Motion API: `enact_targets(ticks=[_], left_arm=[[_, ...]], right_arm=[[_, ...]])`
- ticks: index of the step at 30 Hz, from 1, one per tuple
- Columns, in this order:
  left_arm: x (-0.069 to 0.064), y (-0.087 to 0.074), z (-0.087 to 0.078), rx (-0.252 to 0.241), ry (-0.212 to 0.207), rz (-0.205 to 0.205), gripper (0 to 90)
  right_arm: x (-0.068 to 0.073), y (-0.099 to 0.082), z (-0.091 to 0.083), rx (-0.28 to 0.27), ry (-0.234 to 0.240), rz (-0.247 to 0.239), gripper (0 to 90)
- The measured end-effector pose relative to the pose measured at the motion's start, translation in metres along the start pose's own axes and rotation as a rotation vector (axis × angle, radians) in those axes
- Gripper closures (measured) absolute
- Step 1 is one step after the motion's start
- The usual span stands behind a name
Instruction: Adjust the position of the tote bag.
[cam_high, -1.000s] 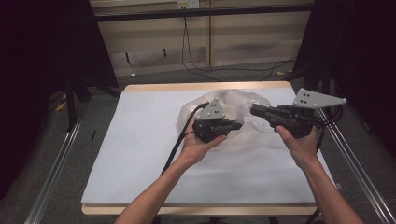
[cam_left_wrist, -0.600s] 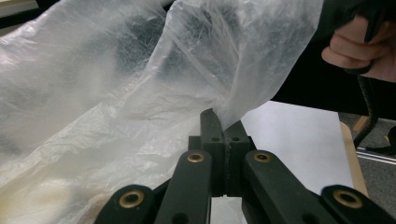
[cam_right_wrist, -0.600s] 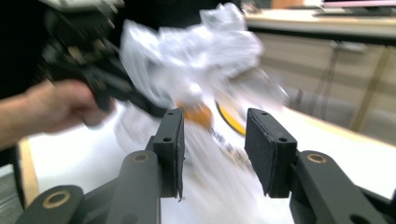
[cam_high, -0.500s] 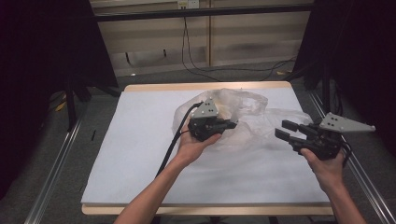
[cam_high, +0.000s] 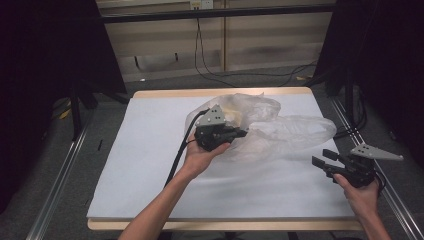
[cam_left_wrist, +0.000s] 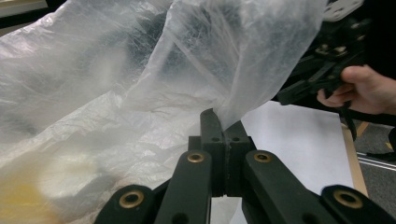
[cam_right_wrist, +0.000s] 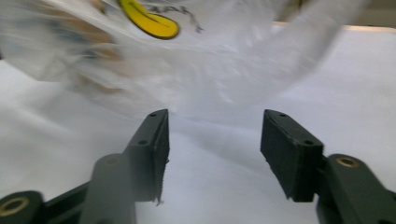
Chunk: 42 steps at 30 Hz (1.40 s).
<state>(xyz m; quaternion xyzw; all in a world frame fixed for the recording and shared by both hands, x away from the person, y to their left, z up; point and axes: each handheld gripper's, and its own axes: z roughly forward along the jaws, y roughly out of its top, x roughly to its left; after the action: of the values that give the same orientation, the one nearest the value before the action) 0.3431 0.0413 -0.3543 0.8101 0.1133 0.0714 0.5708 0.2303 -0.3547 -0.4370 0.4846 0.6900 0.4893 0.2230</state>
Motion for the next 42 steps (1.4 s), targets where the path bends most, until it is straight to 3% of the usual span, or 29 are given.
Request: enact_targets(ticks=[4,7,13,15,18,20,29,35,42], left_arm=[[-0.001,0.0,-0.002,0.002,0.0,0.006,90.0],[-0.001,0.001,-0.002,0.002,-0.001,0.006,90.0],[0.002,0.002,-0.01,-0.006,0.006,0.003,90.0],[0.003,0.003,-0.014,-0.007,0.011,-0.001,90.0],[0.005,0.003,-0.019,-0.012,0.017,0.002,90.0],[0.007,0.003,-0.023,-0.013,0.022,0.0,90.0],[0.021,0.007,-0.047,-0.066,0.068,-0.024,90.0],[0.028,0.013,-0.066,-0.101,0.091,-0.033,90.0],[0.037,0.019,-0.085,-0.133,0.124,-0.032,90.0]], right_arm=[[-0.018,0.005,0.01,-0.007,-0.022,0.026,32.4],[-0.022,0.018,0.016,-0.028,-0.022,0.027,29.4],[-0.025,0.04,0.028,-0.073,-0.005,0.044,39.1],[-0.02,0.043,0.031,-0.085,0.01,0.017,62.4],[-0.014,0.05,0.031,-0.123,0.039,0.01,84.4],[-0.011,0.057,0.03,-0.147,0.045,0.006,88.2],[0.008,0.11,0.025,-0.216,0.139,-0.032,90.0],[0.023,0.144,0.026,-0.291,0.202,-0.055,90.0],[0.036,0.17,0.03,-0.303,0.232,-0.091,90.0]])
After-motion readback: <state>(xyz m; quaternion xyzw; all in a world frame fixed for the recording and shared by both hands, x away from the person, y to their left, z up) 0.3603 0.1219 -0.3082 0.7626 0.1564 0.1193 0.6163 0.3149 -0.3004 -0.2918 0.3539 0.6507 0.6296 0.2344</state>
